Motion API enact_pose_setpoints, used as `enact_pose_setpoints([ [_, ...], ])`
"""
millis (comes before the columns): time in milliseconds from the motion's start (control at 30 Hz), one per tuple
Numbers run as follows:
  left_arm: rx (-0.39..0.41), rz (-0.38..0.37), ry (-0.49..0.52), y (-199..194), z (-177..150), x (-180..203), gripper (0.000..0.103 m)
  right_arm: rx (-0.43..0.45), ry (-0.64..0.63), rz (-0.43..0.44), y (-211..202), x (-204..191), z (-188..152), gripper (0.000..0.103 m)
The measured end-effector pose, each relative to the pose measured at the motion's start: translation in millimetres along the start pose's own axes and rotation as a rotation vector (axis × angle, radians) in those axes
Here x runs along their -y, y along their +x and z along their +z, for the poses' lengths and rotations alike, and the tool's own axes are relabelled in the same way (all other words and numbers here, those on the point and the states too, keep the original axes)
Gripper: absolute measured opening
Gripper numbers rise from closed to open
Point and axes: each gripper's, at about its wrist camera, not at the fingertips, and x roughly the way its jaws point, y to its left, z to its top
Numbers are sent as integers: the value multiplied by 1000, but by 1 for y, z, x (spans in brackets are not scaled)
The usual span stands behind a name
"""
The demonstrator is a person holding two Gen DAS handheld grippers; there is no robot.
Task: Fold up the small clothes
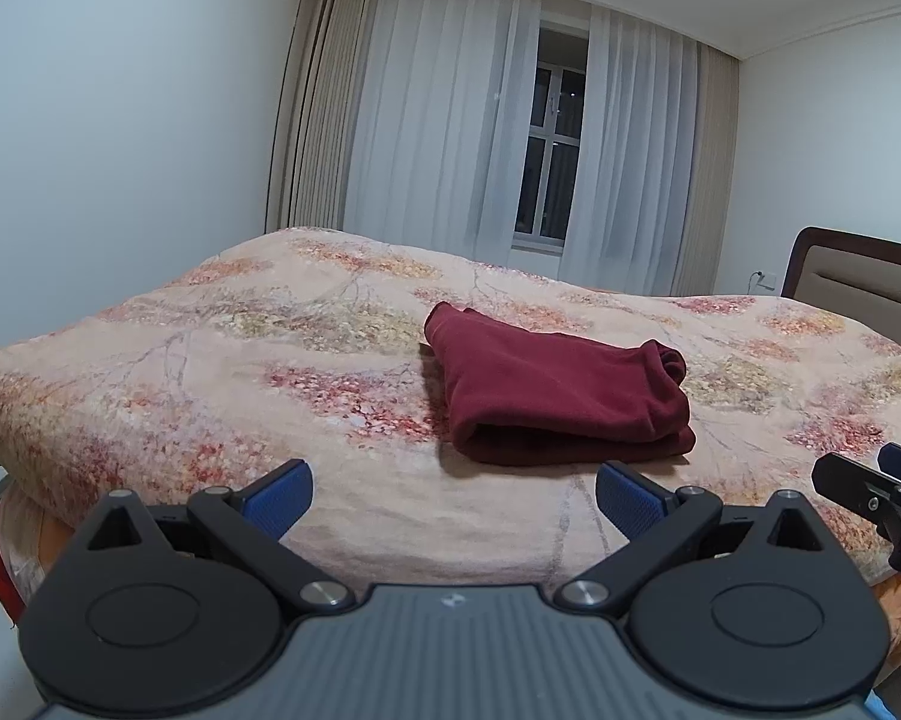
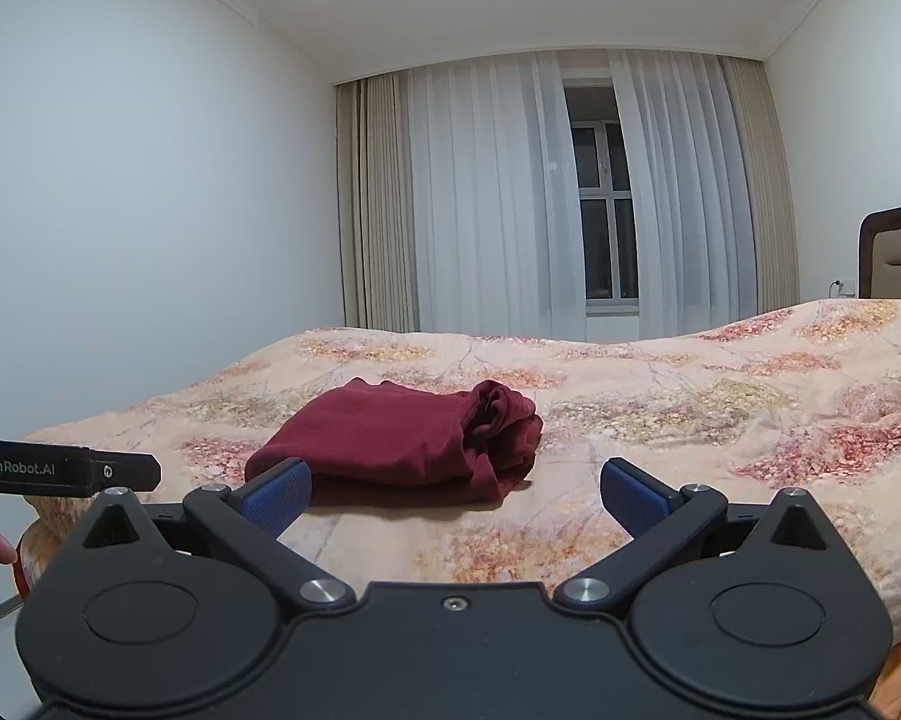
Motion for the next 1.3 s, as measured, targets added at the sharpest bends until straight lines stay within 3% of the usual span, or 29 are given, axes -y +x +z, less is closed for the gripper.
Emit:
enact_pose_setpoints([
  [1133,-26,7,-14,5,-4,-5,103,-21,5,0,5,2,-4,102],
  [1300,-25,47,-3,4,-4,0,103,-22,5,0,5,2,-4,102],
])
